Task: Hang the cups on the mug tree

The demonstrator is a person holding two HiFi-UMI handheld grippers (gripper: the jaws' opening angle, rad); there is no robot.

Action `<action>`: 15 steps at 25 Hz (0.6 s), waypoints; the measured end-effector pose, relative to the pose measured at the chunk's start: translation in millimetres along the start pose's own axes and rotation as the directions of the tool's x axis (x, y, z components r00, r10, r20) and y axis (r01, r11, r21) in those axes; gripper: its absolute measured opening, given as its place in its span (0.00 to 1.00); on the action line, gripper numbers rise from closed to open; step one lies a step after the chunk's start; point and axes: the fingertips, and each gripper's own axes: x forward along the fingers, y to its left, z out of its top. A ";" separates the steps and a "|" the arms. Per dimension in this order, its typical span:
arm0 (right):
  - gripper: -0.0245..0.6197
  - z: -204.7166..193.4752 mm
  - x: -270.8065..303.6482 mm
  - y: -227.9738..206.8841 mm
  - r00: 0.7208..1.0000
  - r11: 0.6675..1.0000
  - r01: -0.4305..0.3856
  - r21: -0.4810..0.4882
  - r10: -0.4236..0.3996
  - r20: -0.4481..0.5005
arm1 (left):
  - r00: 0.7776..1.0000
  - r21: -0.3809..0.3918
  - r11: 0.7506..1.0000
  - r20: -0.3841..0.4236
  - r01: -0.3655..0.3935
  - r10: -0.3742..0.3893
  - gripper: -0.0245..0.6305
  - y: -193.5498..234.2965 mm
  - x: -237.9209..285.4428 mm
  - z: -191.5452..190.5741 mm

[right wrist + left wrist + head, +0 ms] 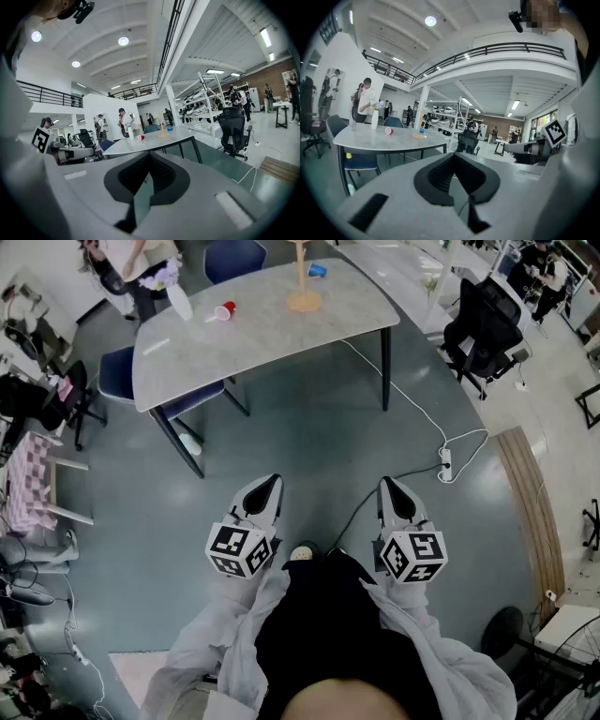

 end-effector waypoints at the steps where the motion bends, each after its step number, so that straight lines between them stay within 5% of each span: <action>1: 0.05 -0.4 -0.7 -0.5 1.000 1.000 0.002 0.001 -0.002 0.001 | 1.000 -0.005 1.000 0.004 0.004 -0.004 0.04 -1.9 0.2 0.3; 15: 0.05 -11.4 -7.5 -5.0 1.000 1.000 -0.010 0.005 0.010 0.027 | 1.000 -0.009 1.000 0.018 0.017 -0.017 0.04 -16.4 3.6 -20.1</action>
